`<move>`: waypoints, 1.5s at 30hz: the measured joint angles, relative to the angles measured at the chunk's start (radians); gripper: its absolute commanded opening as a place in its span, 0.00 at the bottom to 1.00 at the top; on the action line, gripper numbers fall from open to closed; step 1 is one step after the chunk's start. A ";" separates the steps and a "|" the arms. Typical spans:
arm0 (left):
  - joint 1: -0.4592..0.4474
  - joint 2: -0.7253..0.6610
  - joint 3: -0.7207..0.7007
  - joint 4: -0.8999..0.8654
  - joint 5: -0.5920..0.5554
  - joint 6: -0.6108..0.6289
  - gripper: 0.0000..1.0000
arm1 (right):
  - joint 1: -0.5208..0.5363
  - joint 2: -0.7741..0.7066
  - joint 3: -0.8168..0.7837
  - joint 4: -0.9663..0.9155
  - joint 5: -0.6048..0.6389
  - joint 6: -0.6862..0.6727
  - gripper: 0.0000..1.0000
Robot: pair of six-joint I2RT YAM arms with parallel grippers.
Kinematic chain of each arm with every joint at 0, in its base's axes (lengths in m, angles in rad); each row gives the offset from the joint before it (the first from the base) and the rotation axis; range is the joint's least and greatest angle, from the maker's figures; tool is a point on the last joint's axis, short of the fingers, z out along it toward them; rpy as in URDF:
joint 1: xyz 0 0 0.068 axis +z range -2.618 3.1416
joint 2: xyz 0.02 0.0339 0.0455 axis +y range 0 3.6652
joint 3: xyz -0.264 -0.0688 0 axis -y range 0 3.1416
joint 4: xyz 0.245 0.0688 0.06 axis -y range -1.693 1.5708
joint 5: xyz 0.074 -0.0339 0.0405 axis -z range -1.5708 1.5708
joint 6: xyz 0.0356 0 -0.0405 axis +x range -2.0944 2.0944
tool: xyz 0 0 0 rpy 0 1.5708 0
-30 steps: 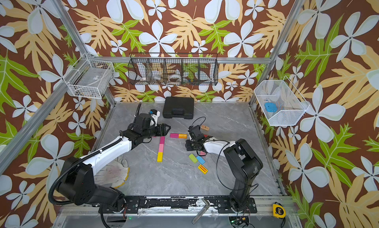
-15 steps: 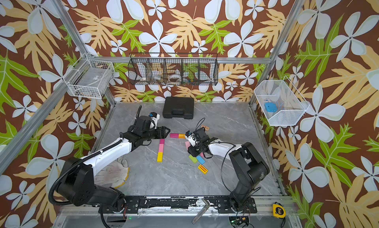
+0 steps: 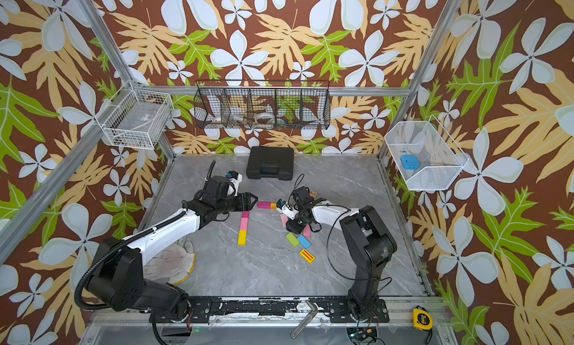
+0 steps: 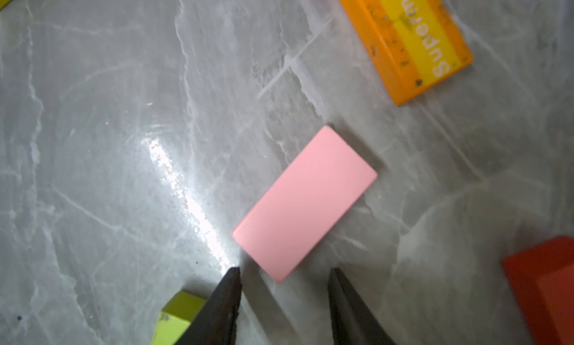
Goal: Assemble the number 7 with building blocks
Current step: Assemble the building block at the center of the board.
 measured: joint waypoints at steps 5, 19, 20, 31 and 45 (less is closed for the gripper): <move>0.000 0.002 0.002 -0.002 -0.002 0.004 0.76 | 0.000 0.008 0.015 -0.010 0.000 -0.079 0.47; 0.000 0.003 0.002 -0.005 -0.010 0.015 0.76 | -0.001 0.110 0.135 -0.035 -0.032 -0.230 0.47; 0.000 0.003 0.002 -0.005 -0.011 0.018 0.76 | -0.001 0.117 0.143 -0.037 -0.037 -0.233 0.47; 0.000 0.011 0.001 -0.008 -0.029 0.026 0.76 | -0.001 0.164 0.210 -0.064 -0.055 -0.256 0.46; 0.000 0.008 0.001 -0.008 -0.031 0.029 0.76 | 0.002 0.130 0.147 -0.013 -0.061 -0.177 0.44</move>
